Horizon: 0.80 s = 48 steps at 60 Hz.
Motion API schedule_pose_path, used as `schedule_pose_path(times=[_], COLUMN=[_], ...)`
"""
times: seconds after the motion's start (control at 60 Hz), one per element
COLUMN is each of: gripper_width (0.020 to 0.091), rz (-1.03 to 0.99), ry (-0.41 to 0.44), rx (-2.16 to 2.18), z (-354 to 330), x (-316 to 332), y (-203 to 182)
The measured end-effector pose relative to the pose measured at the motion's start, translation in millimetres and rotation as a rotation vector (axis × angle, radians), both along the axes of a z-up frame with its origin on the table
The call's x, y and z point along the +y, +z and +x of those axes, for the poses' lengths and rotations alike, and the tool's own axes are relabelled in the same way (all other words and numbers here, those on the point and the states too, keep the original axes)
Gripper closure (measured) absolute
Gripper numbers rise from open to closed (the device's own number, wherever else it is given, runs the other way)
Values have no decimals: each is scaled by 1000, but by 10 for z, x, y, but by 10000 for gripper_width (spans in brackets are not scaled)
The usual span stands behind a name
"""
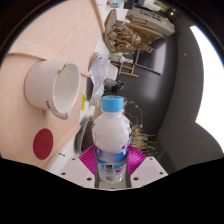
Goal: Pour water
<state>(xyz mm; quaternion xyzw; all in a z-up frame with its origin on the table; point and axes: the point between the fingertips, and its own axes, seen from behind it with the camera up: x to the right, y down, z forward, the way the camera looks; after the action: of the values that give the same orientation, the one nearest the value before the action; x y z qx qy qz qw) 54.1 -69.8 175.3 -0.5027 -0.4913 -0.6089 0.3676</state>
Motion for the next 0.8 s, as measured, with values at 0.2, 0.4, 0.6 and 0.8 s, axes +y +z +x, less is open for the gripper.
schedule_pose_path(times=[0.2, 0.4, 0.6, 0.8], gripper_width=[759, 758, 754, 754], rz=[-65, -46, 43, -23], ry=[38, -12, -99, -133], rx=[-167, 193, 877, 1439], z=[-128, -103, 4, 26], x=[52, -12, -154, -140], y=[-202, -58, 241, -211])
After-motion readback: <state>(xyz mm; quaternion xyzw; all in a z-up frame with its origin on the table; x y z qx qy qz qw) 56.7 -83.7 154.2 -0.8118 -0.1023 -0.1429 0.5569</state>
